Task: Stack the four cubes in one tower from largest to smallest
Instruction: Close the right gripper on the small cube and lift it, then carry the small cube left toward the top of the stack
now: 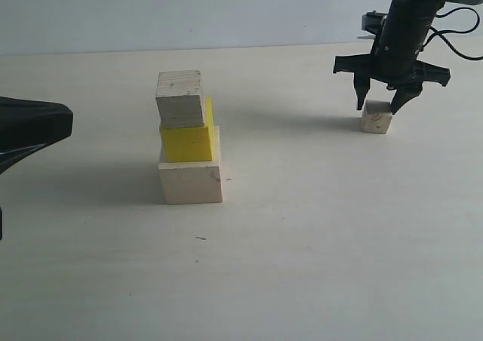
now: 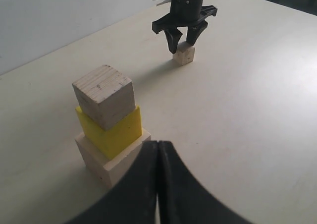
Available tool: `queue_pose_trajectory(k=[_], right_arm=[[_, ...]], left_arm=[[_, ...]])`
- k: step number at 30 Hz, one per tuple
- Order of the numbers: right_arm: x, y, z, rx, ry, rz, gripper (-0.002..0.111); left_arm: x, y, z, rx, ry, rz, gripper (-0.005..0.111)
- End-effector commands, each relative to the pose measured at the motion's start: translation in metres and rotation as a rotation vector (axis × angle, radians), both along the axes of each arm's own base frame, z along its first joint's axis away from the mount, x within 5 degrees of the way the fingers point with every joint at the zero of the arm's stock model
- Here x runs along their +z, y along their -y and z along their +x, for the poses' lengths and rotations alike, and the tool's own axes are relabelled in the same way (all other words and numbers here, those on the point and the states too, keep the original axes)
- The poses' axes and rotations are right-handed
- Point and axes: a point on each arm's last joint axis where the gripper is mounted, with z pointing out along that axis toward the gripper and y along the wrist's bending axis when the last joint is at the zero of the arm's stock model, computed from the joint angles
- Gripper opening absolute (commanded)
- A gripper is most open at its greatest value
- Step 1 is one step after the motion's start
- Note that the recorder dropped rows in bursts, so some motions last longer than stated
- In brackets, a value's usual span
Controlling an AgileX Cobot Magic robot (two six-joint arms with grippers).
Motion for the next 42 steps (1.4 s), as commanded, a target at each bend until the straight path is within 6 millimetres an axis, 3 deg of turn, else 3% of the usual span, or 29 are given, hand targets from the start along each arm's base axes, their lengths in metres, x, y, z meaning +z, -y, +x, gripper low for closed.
queue_pose_trajectory(k=[1, 15, 22, 25, 30, 42], right_arm=[[0.002, 0.001, 0.0, 0.022, 0.008, -0.009, 0.055], [-0.013, 0.001, 0.001, 0.022, -0.023, -0.013, 0.05], [-0.013, 0.001, -0.003, 0.125, -0.062, -0.019, 0.009], [-0.01, 0.001, -0.004, 0.149, -0.077, -0.024, 0.0], [0.02, -0.012, -0.006, 0.299, 0.001, 0.114, 0.0], [0.146, -0.043, -0.019, 0.635, 0.524, 0.399, 0.0]], left_arm=[[0.001, 0.0, -0.002, -0.002, 0.002, -0.009, 0.0], [0.001, 0.0, -0.002, 0.0, -0.011, -0.014, 0.0], [0.001, 0.0, -0.002, 0.0, -0.011, -0.014, 0.0], [0.001, 0.0, -0.002, 0.0, -0.011, -0.014, 0.0], [0.001, 0.0, -0.002, 0.002, -0.013, -0.017, 0.0], [0.0, 0.0, -0.003, -0.005, -0.027, -0.013, 0.0]])
